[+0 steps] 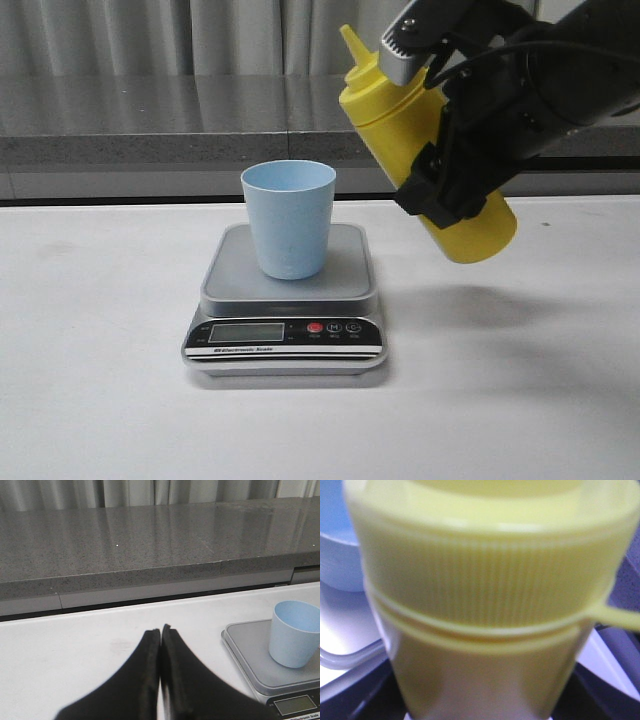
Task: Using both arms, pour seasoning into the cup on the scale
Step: 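Lift the yellow bottle and tilt its nozzle down toward the cup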
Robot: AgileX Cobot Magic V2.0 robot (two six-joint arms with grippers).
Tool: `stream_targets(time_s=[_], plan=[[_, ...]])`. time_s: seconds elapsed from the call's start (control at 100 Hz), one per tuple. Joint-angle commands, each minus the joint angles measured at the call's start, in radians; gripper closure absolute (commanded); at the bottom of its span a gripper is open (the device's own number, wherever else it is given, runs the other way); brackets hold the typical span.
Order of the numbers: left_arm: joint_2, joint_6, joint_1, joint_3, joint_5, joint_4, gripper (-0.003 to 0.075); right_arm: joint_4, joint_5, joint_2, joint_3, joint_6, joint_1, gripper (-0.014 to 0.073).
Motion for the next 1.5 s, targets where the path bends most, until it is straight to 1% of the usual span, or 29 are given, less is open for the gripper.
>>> stream_targets(time_s=[0.0,0.1,0.23,0.47,0.63,0.8,0.96,1.03,1.27,1.49], plan=[[0.003,-0.012,0.006,-0.025,-0.084,0.0,0.074,-0.089,0.048,-0.046,-0.086,-0.011,-0.003,0.0367],[0.003,-0.012,0.006,-0.025,-0.084,0.0,0.074,-0.188,0.156,-0.046,-0.14,-0.011,-0.002,0.0367],[0.003,-0.012,0.006,-0.025,-0.084,0.0,0.074,-0.285,0.262,-0.046,-0.208,-0.011,-0.002,0.0367],[0.003,-0.012,0.006,-0.025,-0.084,0.0,0.074,-0.413,0.47,-0.011,-0.315,-0.011,0.02,0.0367],[0.003,-0.012,0.006,-0.025,-0.084,0.0,0.074,-0.492,0.566,0.037,-0.38,-0.011,0.05,0.0367],[0.003,-0.012,0.006,-0.025,-0.084,0.0,0.074,-0.592,0.704,0.093,-0.459,-0.011,0.085,0.0367],[0.003,-0.012,0.006,-0.025,-0.084,0.0,0.074,-0.654,0.799,0.133,-0.521,-0.011,0.12,0.0367],[0.003,-0.012,0.006,-0.025,-0.084,0.0,0.074,-0.694,0.832,0.142,-0.539,-0.011,0.137,0.0367],[0.003,-0.012,0.006,-0.025,-0.084,0.0,0.074,-0.848,0.875,0.152,-0.549,-0.011,0.179,0.0367],[0.003,-0.012,0.006,-0.025,-0.084,0.0,0.074,-0.916,0.91,0.152,-0.549,-0.011,0.199,0.0367]])
